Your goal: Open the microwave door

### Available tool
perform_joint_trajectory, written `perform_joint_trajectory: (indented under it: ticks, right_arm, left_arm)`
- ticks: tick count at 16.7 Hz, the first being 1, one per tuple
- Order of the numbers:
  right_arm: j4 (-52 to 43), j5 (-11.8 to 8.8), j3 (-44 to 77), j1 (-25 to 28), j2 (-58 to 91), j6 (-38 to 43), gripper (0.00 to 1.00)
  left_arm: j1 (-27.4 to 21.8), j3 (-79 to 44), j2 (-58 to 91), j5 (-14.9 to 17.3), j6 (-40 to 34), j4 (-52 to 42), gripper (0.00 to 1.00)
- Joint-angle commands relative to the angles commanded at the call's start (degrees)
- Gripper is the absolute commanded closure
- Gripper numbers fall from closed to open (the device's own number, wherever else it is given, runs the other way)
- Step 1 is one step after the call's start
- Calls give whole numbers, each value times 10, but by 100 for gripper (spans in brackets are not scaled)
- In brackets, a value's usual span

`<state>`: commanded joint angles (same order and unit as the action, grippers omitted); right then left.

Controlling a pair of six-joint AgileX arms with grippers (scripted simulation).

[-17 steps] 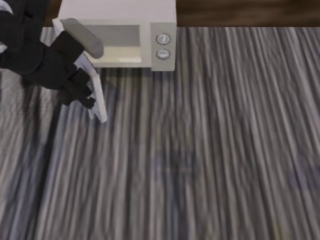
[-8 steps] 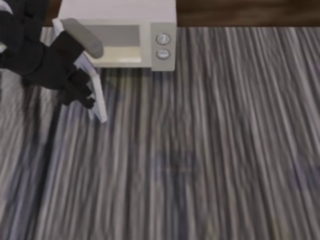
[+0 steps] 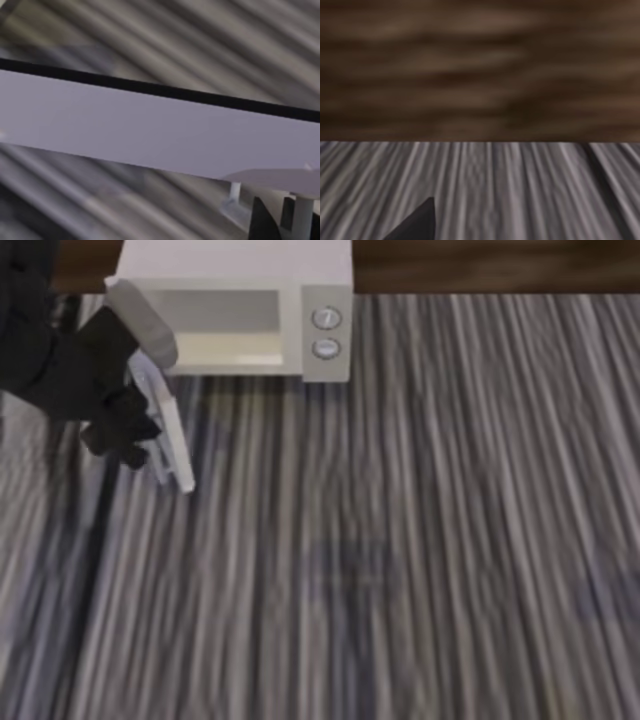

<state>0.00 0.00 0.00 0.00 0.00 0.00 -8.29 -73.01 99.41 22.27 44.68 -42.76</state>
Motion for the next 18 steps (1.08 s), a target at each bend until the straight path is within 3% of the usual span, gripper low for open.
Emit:
perform_joint_trajectory:
  ticks: [18]
  right_arm:
    - [0, 0, 0, 0, 0, 0, 0]
  left_arm:
    - [4, -1, -1, 4, 8, -3, 100]
